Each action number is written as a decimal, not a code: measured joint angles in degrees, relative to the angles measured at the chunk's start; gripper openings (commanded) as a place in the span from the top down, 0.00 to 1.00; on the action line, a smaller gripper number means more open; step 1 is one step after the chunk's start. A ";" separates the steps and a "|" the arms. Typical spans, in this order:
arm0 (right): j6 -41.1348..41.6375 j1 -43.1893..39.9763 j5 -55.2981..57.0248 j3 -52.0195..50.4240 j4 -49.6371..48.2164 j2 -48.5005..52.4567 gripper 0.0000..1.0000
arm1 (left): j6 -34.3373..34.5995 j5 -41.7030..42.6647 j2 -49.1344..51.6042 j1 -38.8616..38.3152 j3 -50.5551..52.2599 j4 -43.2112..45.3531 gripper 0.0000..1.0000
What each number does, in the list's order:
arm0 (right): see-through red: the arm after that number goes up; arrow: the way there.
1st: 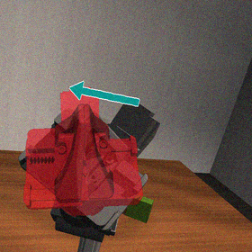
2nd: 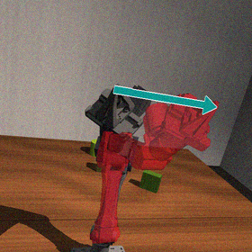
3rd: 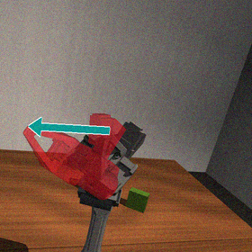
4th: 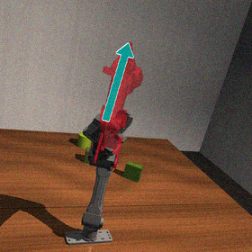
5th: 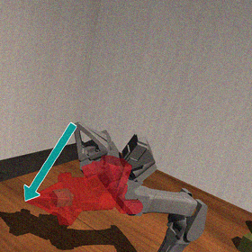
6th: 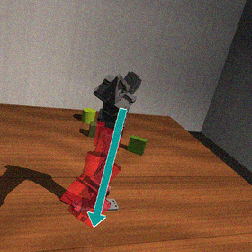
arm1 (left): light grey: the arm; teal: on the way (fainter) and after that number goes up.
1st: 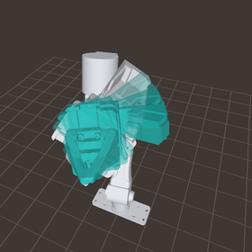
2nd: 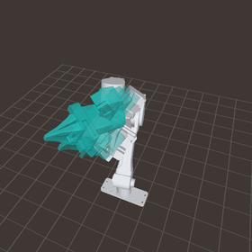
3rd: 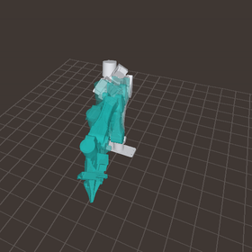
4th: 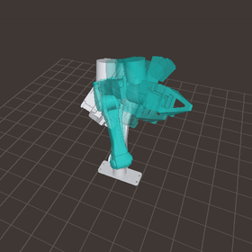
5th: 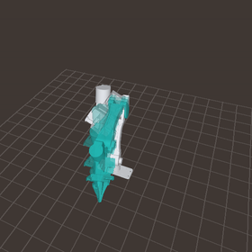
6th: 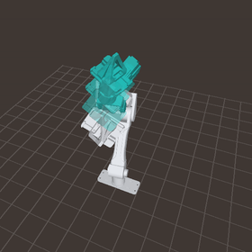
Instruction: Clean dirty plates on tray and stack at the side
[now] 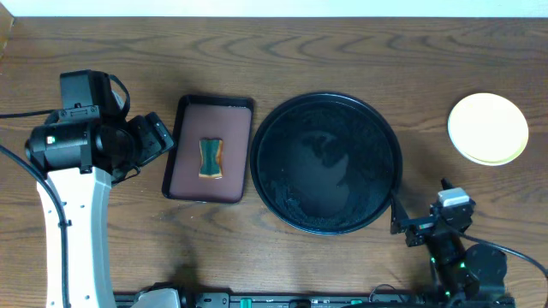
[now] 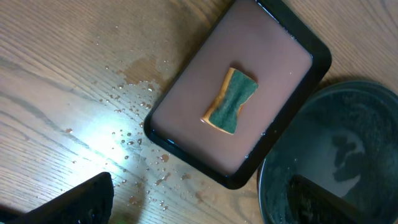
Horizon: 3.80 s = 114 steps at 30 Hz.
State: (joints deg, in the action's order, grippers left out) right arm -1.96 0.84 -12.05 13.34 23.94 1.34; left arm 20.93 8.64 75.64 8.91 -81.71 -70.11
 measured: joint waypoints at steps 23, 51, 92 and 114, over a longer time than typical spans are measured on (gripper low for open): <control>-0.02 0.00 0.55 -12.74 -20.68 -0.70 0.01 | -0.02 0.02 0.00 0.00 0.00 -0.02 0.11; -0.02 0.00 0.59 -12.79 -20.79 -0.72 0.01 | -3.30 -4.96 -25.92 -9.57 21.68 37.38 0.10; -0.02 0.00 0.57 -12.79 -20.79 -0.72 0.01 | -10.49 -6.05 -75.06 -10.91 81.37 71.89 0.10; -0.02 0.00 0.57 -12.79 -20.79 -0.72 0.01 | -10.49 -5.90 -73.68 -10.91 81.05 68.91 0.10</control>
State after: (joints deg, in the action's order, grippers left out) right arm -1.98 0.84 -11.49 0.56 3.16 0.62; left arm 10.44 2.74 1.96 -2.00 -0.67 -1.19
